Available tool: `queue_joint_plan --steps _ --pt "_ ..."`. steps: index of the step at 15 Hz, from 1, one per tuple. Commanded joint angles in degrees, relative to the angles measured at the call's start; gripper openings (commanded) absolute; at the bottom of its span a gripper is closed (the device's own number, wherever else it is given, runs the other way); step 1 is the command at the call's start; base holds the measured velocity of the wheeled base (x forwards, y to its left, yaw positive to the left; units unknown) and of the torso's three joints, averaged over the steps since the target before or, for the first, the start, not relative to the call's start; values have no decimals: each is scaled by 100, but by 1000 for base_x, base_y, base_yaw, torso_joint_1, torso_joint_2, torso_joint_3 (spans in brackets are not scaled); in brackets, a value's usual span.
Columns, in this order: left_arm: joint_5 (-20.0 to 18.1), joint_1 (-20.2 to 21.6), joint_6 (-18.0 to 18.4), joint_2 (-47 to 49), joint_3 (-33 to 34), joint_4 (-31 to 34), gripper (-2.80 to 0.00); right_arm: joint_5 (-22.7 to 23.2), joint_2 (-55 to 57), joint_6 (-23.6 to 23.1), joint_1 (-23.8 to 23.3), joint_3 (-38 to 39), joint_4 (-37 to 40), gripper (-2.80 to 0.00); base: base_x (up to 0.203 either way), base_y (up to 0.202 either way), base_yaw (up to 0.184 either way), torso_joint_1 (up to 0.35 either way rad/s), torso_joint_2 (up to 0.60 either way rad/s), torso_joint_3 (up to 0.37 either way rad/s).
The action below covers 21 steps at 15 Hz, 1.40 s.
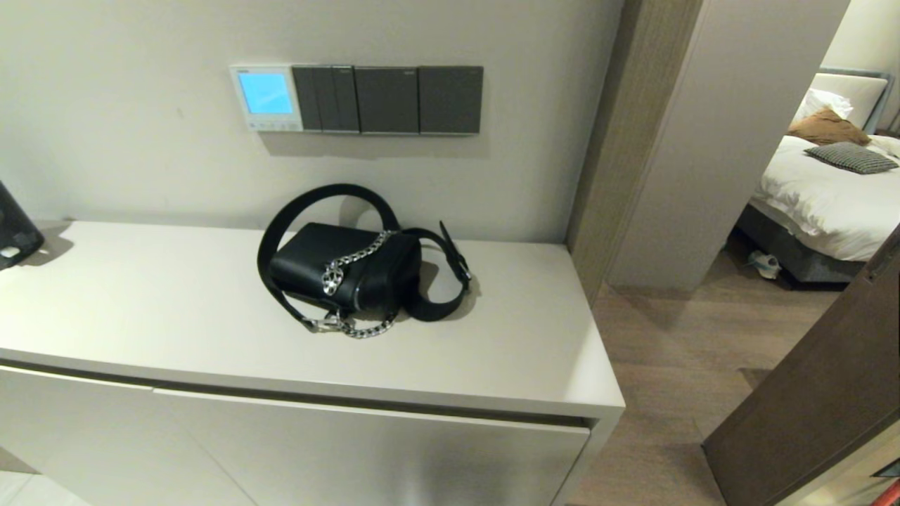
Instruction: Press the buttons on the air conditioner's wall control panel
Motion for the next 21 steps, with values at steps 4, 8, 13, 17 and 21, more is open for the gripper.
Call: queue_joint_plan --steps 4,8,13,17,21 --pt "29 6 197 -903 618 344 -280 -1 9 2 1 9 2 -280 0 0 0 0 0 0" --pt "30 6 659 -1106 1044 260 -280 -1 9 2 1 9 2 -280 0 0 0 0 0 0" --pt "29 6 930 -1357 1370 260 -280 8 9 2 1 9 -6 -280 0 0 0 0 0 0" --pt "34 6 1159 -1739 1672 324 -280 -1 9 2 1 9 2 -280 0 0 0 0 0 0" --pt "97 6 1189 -1961 1802 348 -280 -1 9 2 1 9 2 -280 0 0 0 0 0 0"
